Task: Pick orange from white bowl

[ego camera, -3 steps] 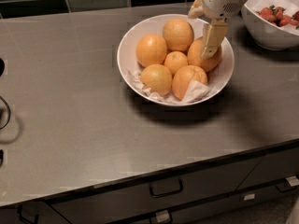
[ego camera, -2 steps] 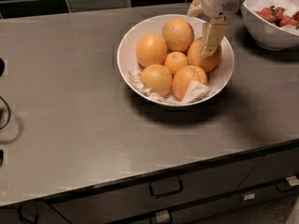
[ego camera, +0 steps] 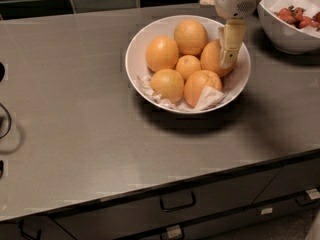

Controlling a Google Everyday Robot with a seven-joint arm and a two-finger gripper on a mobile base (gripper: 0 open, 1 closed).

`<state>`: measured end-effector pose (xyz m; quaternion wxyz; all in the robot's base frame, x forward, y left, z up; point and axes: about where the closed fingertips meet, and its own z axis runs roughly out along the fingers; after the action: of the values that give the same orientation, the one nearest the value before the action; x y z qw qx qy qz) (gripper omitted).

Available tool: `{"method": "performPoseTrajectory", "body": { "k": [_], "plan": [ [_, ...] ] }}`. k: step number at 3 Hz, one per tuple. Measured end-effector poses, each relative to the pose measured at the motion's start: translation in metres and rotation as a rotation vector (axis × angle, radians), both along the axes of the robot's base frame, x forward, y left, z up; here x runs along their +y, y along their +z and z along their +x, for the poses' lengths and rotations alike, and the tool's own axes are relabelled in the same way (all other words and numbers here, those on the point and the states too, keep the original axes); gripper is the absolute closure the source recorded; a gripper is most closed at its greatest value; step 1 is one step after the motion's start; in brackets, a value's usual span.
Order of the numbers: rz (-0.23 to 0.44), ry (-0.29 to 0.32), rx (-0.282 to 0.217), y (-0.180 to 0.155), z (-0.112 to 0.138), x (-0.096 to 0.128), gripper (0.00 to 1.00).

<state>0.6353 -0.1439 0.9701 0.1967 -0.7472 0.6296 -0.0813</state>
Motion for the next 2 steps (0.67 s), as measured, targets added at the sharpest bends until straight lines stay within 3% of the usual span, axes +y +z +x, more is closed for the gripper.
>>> {"method": "performPoseTrajectory", "body": {
  "k": [2],
  "plan": [
    [0.002, -0.028, 0.007, -0.0041, -0.0054, -0.0067, 0.0]
  ]
}}
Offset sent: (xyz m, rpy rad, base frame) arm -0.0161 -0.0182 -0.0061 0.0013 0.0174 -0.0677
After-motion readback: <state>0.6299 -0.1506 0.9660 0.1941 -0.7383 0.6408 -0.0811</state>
